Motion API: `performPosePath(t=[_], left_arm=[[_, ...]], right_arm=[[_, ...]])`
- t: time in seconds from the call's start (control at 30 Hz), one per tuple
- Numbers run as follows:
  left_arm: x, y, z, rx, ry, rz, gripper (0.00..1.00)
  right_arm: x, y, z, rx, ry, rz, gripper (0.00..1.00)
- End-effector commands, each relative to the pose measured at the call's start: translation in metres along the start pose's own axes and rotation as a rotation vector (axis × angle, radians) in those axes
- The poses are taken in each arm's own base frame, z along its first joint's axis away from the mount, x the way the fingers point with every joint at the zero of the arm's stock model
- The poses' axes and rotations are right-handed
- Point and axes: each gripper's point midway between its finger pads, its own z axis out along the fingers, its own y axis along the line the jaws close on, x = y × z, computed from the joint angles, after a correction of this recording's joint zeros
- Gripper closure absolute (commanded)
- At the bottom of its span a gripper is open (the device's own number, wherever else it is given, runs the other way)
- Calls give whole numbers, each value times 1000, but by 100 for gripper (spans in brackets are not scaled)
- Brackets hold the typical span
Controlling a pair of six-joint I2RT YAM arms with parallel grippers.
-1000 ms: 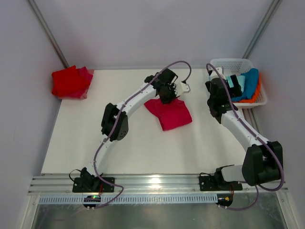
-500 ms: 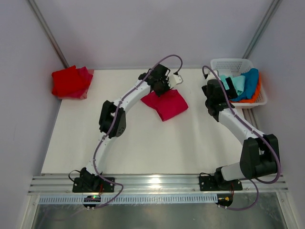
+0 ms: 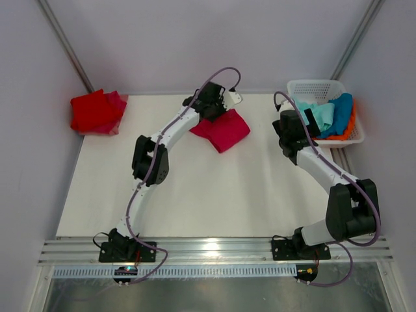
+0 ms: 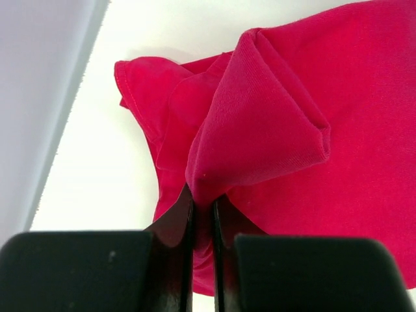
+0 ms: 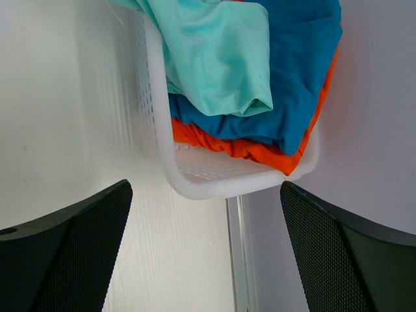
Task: Fold and stack the t-shirts
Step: Fold the tshirt
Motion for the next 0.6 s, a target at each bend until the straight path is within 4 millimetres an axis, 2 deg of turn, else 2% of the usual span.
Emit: performPosePath(t=[0.0, 0.1, 0.2, 0.23, 0.3, 0.33, 0.37, 0.43, 0.53, 0.57], left_arm=[[-25, 46, -18, -140, -93, -23, 93], [-15, 59, -17, -185, -72, -33, 92], [-4, 76, -19, -263, -41, -46, 85], [-1, 80, -20, -273, -34, -50, 73], [8, 88, -22, -313, -11, -67, 59], [13, 90, -20, -323, -5, -76, 47], [18, 94, -20, -346, 7, -82, 42], [34, 102, -15, -407, 38, -93, 37], [56, 109, -11, -461, 65, -112, 35], [56, 116, -12, -492, 46, -121, 35]], right_arm=[[-12, -3, 1, -1, -23, 48, 1], [-10, 1, 2, -14, -14, 43, 1], [-10, 1, 3, -15, -11, 41, 1], [-10, 1, 2, -17, -10, 42, 0], [-10, 2, 2, -20, -11, 44, 1], [-9, 3, 2, -27, -10, 43, 1], [-8, 5, 2, -34, -3, 41, 1], [-8, 7, 3, -45, 0, 38, 1], [-8, 8, 2, -54, -1, 44, 0], [-9, 10, 1, -71, -5, 44, 1]])
